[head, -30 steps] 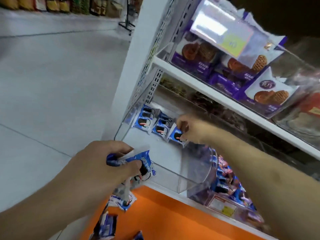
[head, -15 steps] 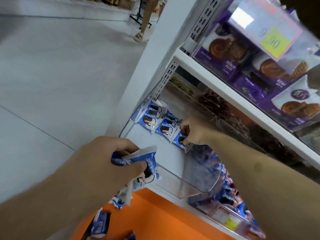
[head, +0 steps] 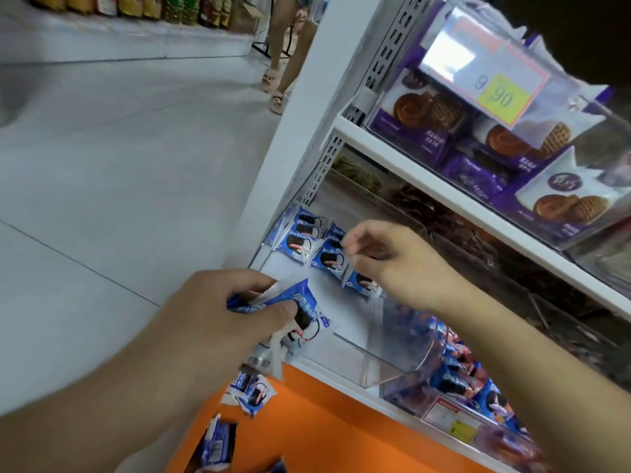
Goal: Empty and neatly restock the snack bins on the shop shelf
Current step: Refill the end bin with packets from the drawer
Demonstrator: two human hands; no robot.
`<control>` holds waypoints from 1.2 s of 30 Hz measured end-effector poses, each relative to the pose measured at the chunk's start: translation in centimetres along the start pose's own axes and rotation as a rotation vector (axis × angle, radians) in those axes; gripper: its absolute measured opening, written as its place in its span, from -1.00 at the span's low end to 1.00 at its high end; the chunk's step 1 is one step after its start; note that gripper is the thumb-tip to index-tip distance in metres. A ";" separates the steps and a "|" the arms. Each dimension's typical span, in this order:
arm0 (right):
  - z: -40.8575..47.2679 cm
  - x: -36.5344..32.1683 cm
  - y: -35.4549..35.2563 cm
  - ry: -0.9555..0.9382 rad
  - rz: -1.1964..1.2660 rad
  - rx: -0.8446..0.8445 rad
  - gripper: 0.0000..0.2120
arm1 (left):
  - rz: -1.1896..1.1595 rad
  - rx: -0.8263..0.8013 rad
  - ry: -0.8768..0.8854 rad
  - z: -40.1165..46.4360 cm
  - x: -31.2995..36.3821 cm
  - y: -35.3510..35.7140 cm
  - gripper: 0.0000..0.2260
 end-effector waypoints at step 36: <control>-6.0 -4.6 3.8 -0.006 0.632 -0.039 -0.67 | -0.083 0.009 -0.067 0.0 1.0 -1.3 -0.76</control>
Point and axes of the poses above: each hand's wrist, its own z-axis towards the middle knuckle, its own y-axis out of the palm, x = y × z, the point moved 5 cm from there along z, towards the middle knuckle, and after that the axes turned 14 degrees about x, right-handed, at the moved point
